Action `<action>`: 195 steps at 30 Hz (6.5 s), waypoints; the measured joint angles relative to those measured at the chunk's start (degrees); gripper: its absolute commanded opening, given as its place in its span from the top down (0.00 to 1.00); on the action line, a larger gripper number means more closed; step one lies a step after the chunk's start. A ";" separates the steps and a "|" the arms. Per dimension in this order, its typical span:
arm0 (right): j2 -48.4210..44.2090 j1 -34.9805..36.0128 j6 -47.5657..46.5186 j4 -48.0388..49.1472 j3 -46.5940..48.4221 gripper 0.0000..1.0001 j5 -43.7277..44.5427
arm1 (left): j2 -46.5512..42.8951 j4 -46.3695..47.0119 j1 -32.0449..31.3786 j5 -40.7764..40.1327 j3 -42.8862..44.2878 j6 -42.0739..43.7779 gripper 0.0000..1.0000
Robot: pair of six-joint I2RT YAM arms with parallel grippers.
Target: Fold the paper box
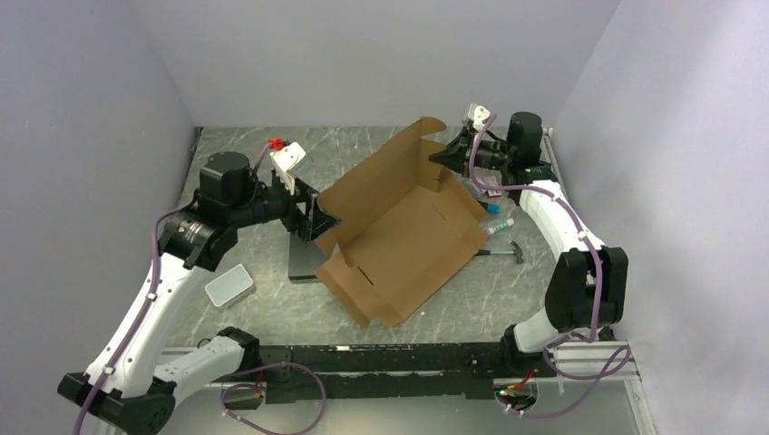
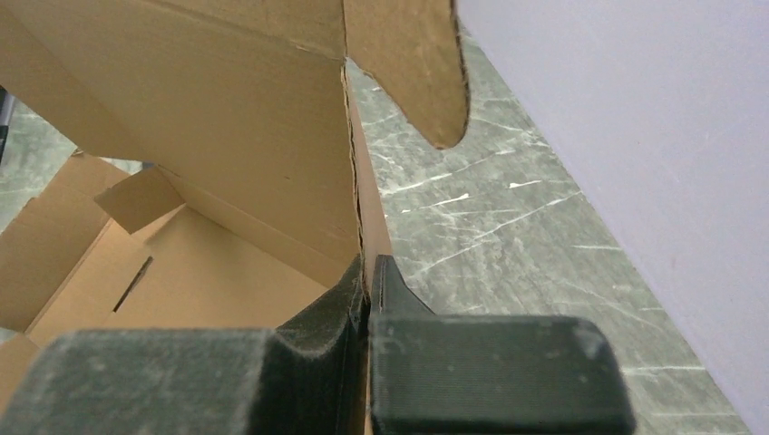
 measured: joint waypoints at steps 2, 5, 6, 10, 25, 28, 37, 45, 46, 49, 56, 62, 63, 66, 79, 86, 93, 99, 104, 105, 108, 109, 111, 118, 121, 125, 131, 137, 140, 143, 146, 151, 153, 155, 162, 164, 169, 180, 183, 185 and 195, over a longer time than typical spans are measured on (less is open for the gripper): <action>0.00 0.00 0.20 0.11 -0.17 1.00 0.02 | -1.14 1.05 0.00 -0.72 -1.16 -1.20 0.20; 0.00 0.00 0.63 0.70 -0.46 1.00 0.02 | -1.05 2.12 -0.09 -2.32 -2.64 -2.67 0.28; 0.00 0.00 0.68 0.87 -0.59 1.00 0.02 | -0.61 2.12 -0.11 -3.06 -2.80 -3.02 0.31; 0.00 0.00 0.90 0.92 -0.85 1.00 0.57 | 1.31 2.19 -0.11 -6.19 -2.82 -3.96 0.39; 0.00 0.02 2.12 1.29 -0.85 1.00 2.62 | 2.73 2.05 -0.09 -10.93 -2.82 -5.09 0.59; 0.00 0.02 2.14 1.29 -0.87 1.00 2.97 | 2.84 2.29 -0.11 -10.49 -2.82 -5.25 0.48; 0.00 0.02 2.10 1.25 -0.87 1.00 3.65 | 2.32 0.55 -0.09 -9.62 -1.81 -5.90 0.58; 0.00 0.04 2.05 1.20 -0.87 1.00 3.89 | 4.61 -1.57 -0.09 -9.01 1.18 -9.20 0.66; 0.00 0.07 2.05 1.20 -0.87 1.00 3.91 | 4.90 -1.68 -0.09 -9.01 1.18 -9.42 0.66; 0.00 0.17 1.95 1.07 -0.87 1.00 3.96 | 5.77 -2.34 -0.09 -9.01 1.18 -9.79 0.69; 0.00 0.39 1.88 0.96 -0.87 1.00 4.07 | 6.05 -2.84 -0.09 -9.33 1.18 -9.75 0.93; 0.00 0.42 1.88 0.87 -0.87 1.00 4.09 | 5.97 -1.88 -0.09 -9.44 0.87 -9.07 0.84; 0.00 0.42 1.88 0.87 -0.87 1.00 4.07 | 5.92 -1.46 -0.09 -9.44 0.66 -8.98 0.83; 0.00 0.42 1.88 0.87 -0.87 1.00 4.07 | 5.68 -0.28 -0.09 -9.42 -0.07 -8.92 0.83; 0.02 0.46 1.86 0.85 -0.87 0.96 4.61 | 4.44 3.30 -0.09 -8.87 -2.56 -7.78 1.00; 0.07 0.76 2.56 0.52 -0.87 0.42 4.74 | 2.93 5.29 -0.09 -9.75 -5.46 -5.77 1.00; 0.00 -2.51 4.70 0.02 -2.82 0.14 4.70 | 2.82 5.86 -0.09 -12.72 -5.49 -0.85 1.00; 2.21 -7.52 4.09 -2.91 -4.68 0.13 8.50 | 2.16 8.15 -0.09 -13.55 -6.14 4.22 1.00; 8.94 -9.88 2.49 -6.29 -4.66 0.16 13.62 | 2.16 9.18 -0.09 -13.27 -6.45 7.89 1.00; 9.81 -9.92 2.34 -6.93 -4.66 0.17 14.32 | 2.12 9.44 -0.09 -13.05 -6.45 8.41 1.00; 11.85 -9.62 1.97 -7.67 -4.66 0.25 16.02 | 1.90 10.05 -0.09 -12.09 -6.45 9.94 1.00; 12.17 -9.40 1.77 -7.82 -4.63 0.30 16.65 | 1.79 10.03 -0.09 -11.80 -6.45 10.25 1.00; 12.46 -9.09 1.22 -8.09 -4.39 0.46 17.55 | 1.51 10.01 -0.09 -11.13 -6.45 11.04 1.00; 12.41 -8.68 -0.63 -8.76 -2.62 1.00 18.36 | 0.94 9.75 -0.09 -11.26 -6.21 13.38 1.00; 11.61 -8.68 0.09 -9.07 -2.69 1.00 17.81 | 1.18 8.83 -0.11 -11.91 -4.74 14.56 1.00; 7.30 -8.68 4.66 -4.74 -4.61 1.00 16.92 | 2.12 8.02 -0.09 -12.22 -0.87 16.13 1.00; -0.70 -7.43 13.44 12.70 -12.35 1.00 19.98 | 4.85 7.78 -0.09 -11.50 4.96 17.94 1.00; 1.03 -0.39 14.23 28.89 -21.84 1.00 28.61 | 6.16 7.93 -0.15 -10.05 3.96 18.58 1.00; 3.37 1.84 13.75 34.86 -25.73 1.00 31.93 | 6.38 7.93 -0.37 -9.07 2.43 18.45 1.00; 4.02 1.88 13.25 37.99 -28.37 1.00 33.62 | 6.38 8.41 -0.48 -8.00 1.09 17.46 1.00; 4.02 1.60 12.83 40.61 -29.94 1.00 33.88 | 6.16 10.01 -0.59 -7.34 -0.26 15.63 1.00; 4.00 1.53 12.63 42.75 -31.56 1.00 34.16 | 4.52 12.72 -0.63 -7.50 -3.26 10.80 1.00; 4.00 1.51 12.66 42.97 -31.56 1.00 34.45 | 3.52 13.94 -0.63 -7.93 -4.44 8.44 1.00; 4.00 1.53 12.66 43.32 -31.63 1.00 34.49 | 2.82 14.53 -0.63 -8.28 -4.98 6.69 1.00; 3.78 1.53 12.22 43.74 -33.31 1.00 34.47 | 2.27 15.54 -0.63 -9.53 -5.44 2.75 1.00; 3.63 1.53 12.22 43.95 -33.94 1.00 34.38 | 2.27 15.56 -0.63 -9.68 -5.44 1.27 1.00; 3.13 1.60 12.17 44.48 -34.42 1.00 33.88 | 2.25 16.13 -0.63 -10.10 -5.44 -1.42 1.00; 2.89 3.08 8.72 40.44 -32.85 1.00 38.16 | 2.29 16.44 -0.70 -13.29 -5.44 -5.62 1.00; 2.89 3.82 7.26 39.47 -32.52 1.00 39.65 | 2.32 16.41 -0.70 -14.05 -5.44 -6.62 1.00; 2.89 4.46 6.45 39.39 -32.44 1.00 40.11 | 2.36 16.39 -0.70 -14.58 -5.42 -7.04 1.00; 2.89 6.45 3.08 39.39 -32.41 1.00 41.42 | 3.23 16.41 -0.70 -16.61 -5.42 -8.55 1.00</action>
